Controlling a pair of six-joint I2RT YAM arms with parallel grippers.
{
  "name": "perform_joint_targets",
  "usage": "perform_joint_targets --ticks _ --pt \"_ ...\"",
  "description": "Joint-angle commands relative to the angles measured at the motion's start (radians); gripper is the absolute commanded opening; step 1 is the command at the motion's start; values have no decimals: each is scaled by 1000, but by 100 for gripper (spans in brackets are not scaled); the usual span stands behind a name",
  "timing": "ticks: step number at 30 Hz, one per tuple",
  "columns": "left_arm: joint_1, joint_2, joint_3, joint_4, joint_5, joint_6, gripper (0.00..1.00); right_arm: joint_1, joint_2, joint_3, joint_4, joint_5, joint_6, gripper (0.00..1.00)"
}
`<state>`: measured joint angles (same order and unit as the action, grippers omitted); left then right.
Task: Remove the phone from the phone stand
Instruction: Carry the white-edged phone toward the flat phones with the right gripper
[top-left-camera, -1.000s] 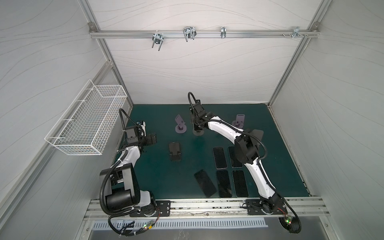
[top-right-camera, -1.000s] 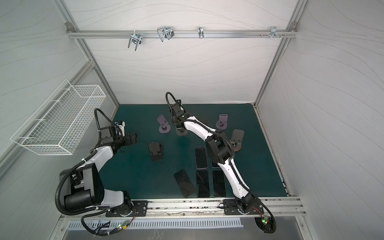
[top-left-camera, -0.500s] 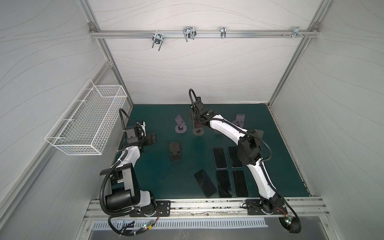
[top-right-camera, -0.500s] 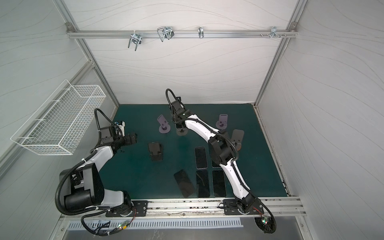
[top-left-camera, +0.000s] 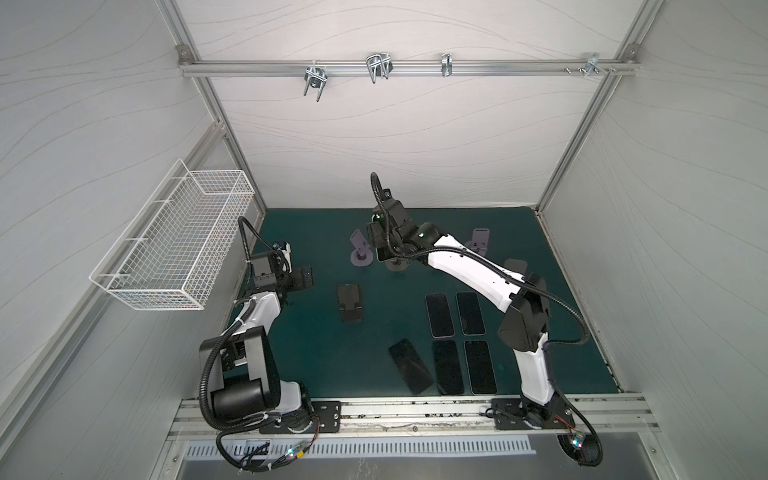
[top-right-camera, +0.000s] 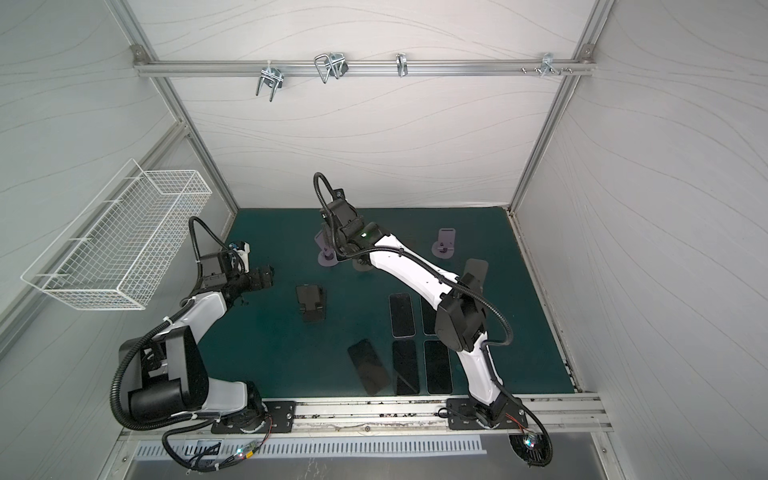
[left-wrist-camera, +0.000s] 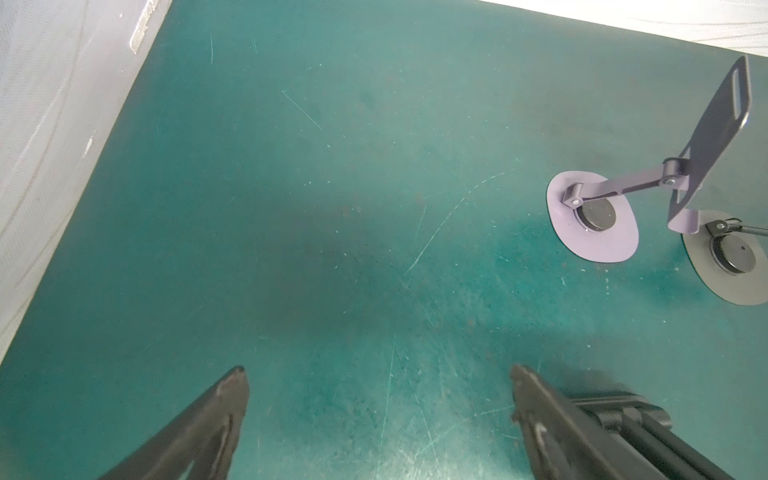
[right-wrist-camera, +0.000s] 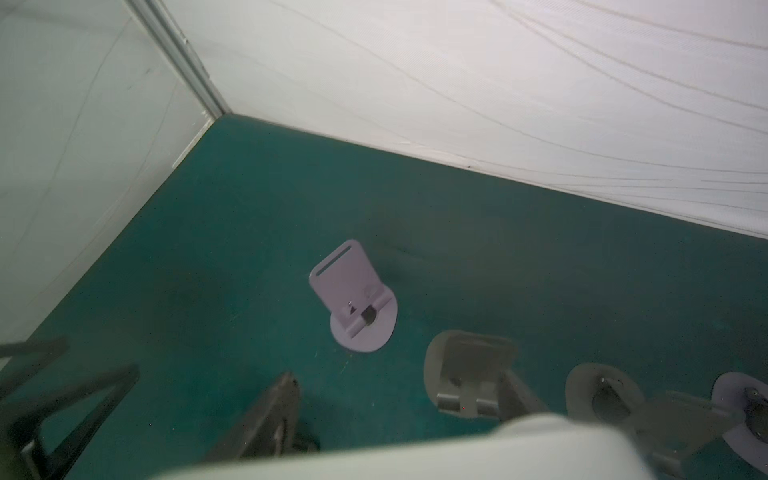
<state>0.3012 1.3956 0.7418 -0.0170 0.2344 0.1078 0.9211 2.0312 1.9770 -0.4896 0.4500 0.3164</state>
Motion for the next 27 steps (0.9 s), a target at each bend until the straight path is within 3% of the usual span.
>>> perform_joint_targets --ticks 1,15,27 --pt "8 -6 19 31 -10 0 100 17 -89 -86 -28 -8 3 69" --pt "8 -7 19 32 -13 -1 100 30 -180 -447 -98 -115 254 70" --pt "8 -3 23 25 -15 -3 100 38 -71 -448 -198 -165 422 73"
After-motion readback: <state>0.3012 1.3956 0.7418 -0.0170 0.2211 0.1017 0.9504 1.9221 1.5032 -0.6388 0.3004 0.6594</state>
